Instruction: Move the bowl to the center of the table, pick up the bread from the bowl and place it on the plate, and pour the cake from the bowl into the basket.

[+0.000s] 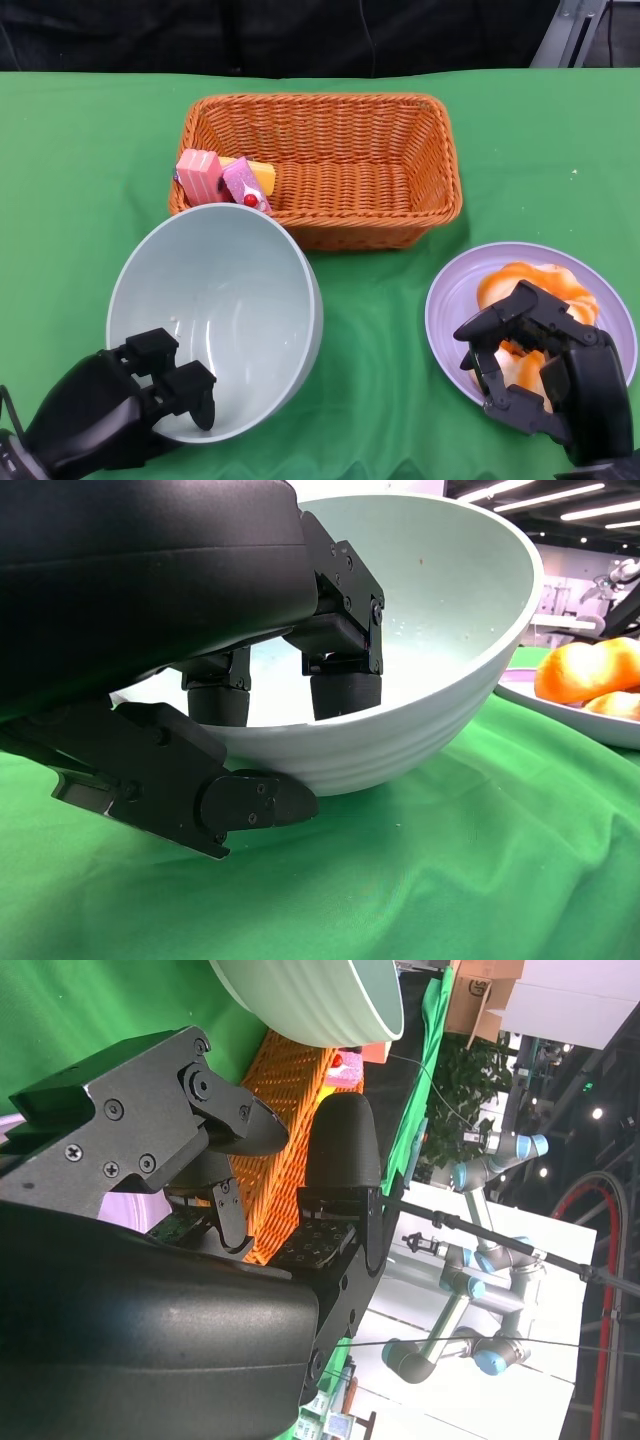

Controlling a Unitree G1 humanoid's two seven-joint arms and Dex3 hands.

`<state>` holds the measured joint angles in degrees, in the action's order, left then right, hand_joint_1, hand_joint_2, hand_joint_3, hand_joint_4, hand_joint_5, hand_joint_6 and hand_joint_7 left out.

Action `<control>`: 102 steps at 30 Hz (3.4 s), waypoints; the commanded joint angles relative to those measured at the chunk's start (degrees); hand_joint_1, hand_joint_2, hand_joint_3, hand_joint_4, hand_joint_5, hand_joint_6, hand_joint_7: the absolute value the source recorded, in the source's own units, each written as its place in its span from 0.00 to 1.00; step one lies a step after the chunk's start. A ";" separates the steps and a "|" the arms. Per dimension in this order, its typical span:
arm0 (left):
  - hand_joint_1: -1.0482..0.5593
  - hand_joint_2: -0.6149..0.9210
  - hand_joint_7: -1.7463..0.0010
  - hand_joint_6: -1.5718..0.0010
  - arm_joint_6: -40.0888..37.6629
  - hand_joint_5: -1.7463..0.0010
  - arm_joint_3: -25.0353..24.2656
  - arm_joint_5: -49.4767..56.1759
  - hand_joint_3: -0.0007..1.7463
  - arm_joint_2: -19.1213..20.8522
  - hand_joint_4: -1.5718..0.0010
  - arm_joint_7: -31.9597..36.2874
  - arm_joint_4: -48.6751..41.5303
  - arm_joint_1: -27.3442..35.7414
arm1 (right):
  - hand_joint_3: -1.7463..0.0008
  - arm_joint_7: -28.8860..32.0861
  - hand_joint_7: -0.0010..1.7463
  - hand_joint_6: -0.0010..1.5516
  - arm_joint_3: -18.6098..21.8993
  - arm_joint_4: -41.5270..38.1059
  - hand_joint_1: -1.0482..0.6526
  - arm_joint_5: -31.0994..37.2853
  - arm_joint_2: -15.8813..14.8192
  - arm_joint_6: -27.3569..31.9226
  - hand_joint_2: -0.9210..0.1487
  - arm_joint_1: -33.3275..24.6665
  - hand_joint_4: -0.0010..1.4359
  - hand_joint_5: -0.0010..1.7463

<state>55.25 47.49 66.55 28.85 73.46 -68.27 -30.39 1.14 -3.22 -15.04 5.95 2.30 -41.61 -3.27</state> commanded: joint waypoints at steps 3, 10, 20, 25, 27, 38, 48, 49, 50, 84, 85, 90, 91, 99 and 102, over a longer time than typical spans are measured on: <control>0.40 1.00 0.79 0.52 2.66 0.51 1.08 0.45 0.10 2.63 0.64 2.43 3.46 -0.61 | 0.42 0.42 0.73 0.45 0.69 -0.14 0.61 -0.36 -0.57 0.05 0.33 -0.22 0.52 0.87; 0.24 1.00 0.99 0.56 6.82 0.84 1.24 0.21 0.14 3.64 0.61 7.07 6.43 0.59 | 0.42 0.78 0.73 0.46 0.74 -0.68 0.61 0.08 -0.70 -0.08 0.32 -0.28 0.52 0.86; 0.10 1.00 1.00 0.65 8.78 0.94 -0.68 -0.60 0.15 3.60 0.65 9.41 7.52 1.87 | 0.41 1.64 0.73 0.45 0.81 -1.74 0.61 1.08 -0.84 -1.53 0.33 0.04 0.52 0.87; 0.02 1.00 1.00 0.75 13.33 0.98 -1.43 -0.60 0.23 5.36 0.71 12.88 9.99 2.68 | 0.40 1.43 0.73 0.46 0.88 -2.32 0.61 0.74 -1.04 -1.68 0.34 0.20 0.52 0.87; 0.01 1.00 1.00 0.79 15.02 0.99 -1.74 -0.48 0.25 6.01 0.73 13.25 10.72 2.88 | 0.39 1.52 0.74 0.46 0.96 -2.62 0.61 0.77 -1.07 -1.91 0.36 0.31 0.53 0.87; 0.02 1.00 0.98 0.74 36.92 0.98 -9.09 -26.81 0.22 1.30 0.68 -11.95 -1.17 2.37 | 0.36 0.86 0.75 0.45 0.99 -3.13 0.61 0.13 -1.49 -2.03 0.37 0.33 0.52 0.88; 0.22 1.00 0.99 0.70 26.51 0.98 3.83 -87.60 0.13 -0.48 0.60 -48.03 14.15 6.27 | 0.36 0.75 0.76 0.45 1.12 -3.82 0.61 -0.56 -1.25 -2.45 0.38 0.45 0.52 0.88; 0.25 1.00 0.98 0.68 23.37 0.97 2.18 -92.76 0.12 -0.78 0.58 -53.99 16.88 7.15 | 0.36 0.71 0.76 0.45 1.11 -3.85 0.61 -0.58 -1.29 -2.70 0.38 0.47 0.52 0.88; 0.28 1.00 0.98 0.67 20.98 0.97 0.24 -96.35 0.12 -1.42 0.57 -58.83 18.58 7.70 | 0.36 0.59 0.76 0.45 1.08 -3.89 0.61 -0.70 -1.34 -3.00 0.38 0.49 0.52 0.88; 0.55 1.00 0.52 0.39 -7.34 0.30 -53.14 -96.05 0.19 -21.51 0.46 -107.54 32.51 17.54 | 0.41 -10.45 0.77 0.44 0.25 -0.90 0.62 -9.66 -1.55 -0.71 0.29 0.25 0.52 0.87; 0.55 1.00 0.52 0.40 -8.24 0.30 -53.55 -96.50 0.18 -21.84 0.47 -108.05 33.42 17.44 | 0.46 -11.34 0.77 0.43 0.15 -0.87 0.62 -10.18 -1.88 -0.51 0.23 0.64 0.51 0.88; 0.59 1.00 0.51 0.40 -10.92 0.28 -54.55 -95.44 0.19 -22.43 0.47 -109.71 34.88 16.62 | 0.50 -12.84 0.75 0.43 0.73 -1.90 0.59 -10.22 -2.57 -0.56 0.21 2.72 0.52 0.87; 0.60 1.00 0.51 0.39 -10.90 0.27 -54.75 -94.86 0.19 -22.62 0.47 -109.61 34.72 16.51 | 0.47 -12.73 0.75 0.44 0.85 -2.03 0.58 -9.91 -2.64 -0.64 0.25 3.03 0.54 0.86; 0.60 1.00 0.50 0.39 -12.17 0.26 -56.33 -93.77 0.19 -23.78 0.48 -110.29 33.72 15.53 | 0.39 -11.69 0.74 0.45 1.30 -2.37 0.58 -9.58 -2.13 -0.21 0.34 4.41 0.55 0.85; 0.59 1.00 0.49 0.39 -12.64 0.26 -56.57 -92.99 0.19 -24.02 0.47 -110.20 33.65 15.15 | 0.38 -11.52 0.74 0.45 1.37 -1.94 0.59 -9.85 -2.09 0.31 0.35 4.92 0.55 0.86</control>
<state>43.10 -8.41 -27.01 4.34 -36.32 -34.53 -14.93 -10.79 -2.77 -17.15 -3.31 0.61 -41.87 1.15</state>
